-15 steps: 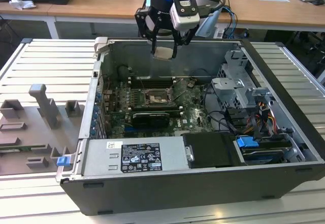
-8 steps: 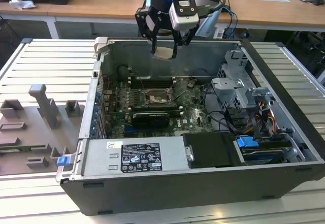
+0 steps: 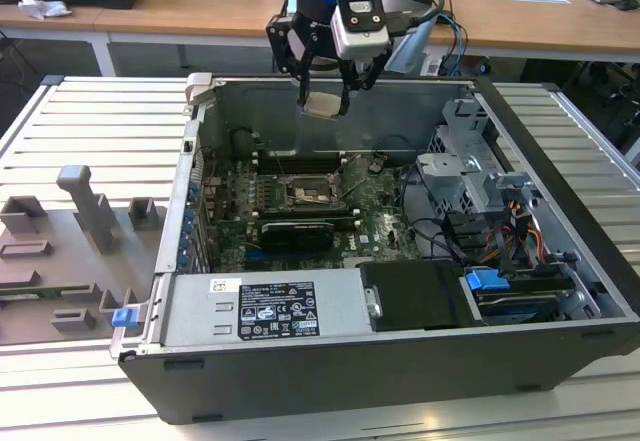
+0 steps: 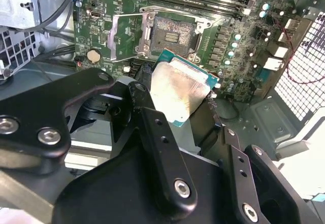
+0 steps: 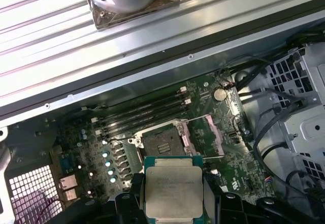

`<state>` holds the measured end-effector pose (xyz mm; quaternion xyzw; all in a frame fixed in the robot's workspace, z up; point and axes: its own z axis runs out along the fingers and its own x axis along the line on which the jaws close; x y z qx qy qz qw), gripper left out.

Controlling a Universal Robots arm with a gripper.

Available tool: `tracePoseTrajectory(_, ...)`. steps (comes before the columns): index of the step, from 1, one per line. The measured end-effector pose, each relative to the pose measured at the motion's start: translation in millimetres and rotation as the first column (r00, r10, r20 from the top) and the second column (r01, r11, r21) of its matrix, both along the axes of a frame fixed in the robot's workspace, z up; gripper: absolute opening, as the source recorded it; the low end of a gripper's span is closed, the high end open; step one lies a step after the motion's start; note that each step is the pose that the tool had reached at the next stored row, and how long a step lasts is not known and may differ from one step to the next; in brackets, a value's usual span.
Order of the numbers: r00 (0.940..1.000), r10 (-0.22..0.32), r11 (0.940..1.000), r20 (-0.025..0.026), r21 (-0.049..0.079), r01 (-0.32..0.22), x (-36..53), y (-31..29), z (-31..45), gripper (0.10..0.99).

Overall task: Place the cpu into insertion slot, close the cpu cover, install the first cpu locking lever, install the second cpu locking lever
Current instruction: 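Place the cpu into insertion slot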

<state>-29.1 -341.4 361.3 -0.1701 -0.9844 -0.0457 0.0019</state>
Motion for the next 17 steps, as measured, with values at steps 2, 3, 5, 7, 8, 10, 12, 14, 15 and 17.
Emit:
tracePoseTrajectory(2, 1.0000, -0.008, 1.0000, 0.0000, 0.000, 0.008, 0.0, 0.0, 0.0, 0.541)
tracePoseTrajectory(3, 0.9999, -0.015, 0.9999, 0.0000, 0.000, 0.015, 0.0, 0.0, 0.0, 0.541)
tracePoseTrajectory(5, 0.9997, -0.024, 0.9997, 0.0000, 0.000, 0.024, 0.0, 0.0, 0.0, 0.541)
tracePoseTrajectory(7, 0.9992, -0.040, 0.9992, 0.0000, -0.001, 0.040, 0.0, 0.0, -0.2, 0.541)
tracePoseTrajectory(8, 0.9989, -0.048, 0.9989, 0.0000, 0.000, 0.048, 0.0, 0.0, -0.3, 0.541)
tracePoseTrajectory(10, 0.9979, -0.065, 0.9979, 0.0000, -0.001, 0.065, 0.0, 0.0, -0.4, 0.541)
tracePoseTrajectory(12, 0.9953, -0.097, 0.9953, 0.0000, 0.000, 0.097, -0.1, 0.0, -0.7, 0.541)
tracePoseTrajectory(14, 0.9939, -0.110, 0.9939, 0.0000, 0.000, 0.110, -0.4, 0.0, -0.9, 0.541)
tracePoseTrajectory(15, 0.9922, -0.125, 0.9922, 0.0000, 0.000, 0.125, -0.4, 0.0, -1.0, 0.541)
tracePoseTrajectory(17, 0.9888, -0.149, 0.9888, 0.0000, 0.000, 0.149, -0.5, 0.0, -1.1, 0.541)
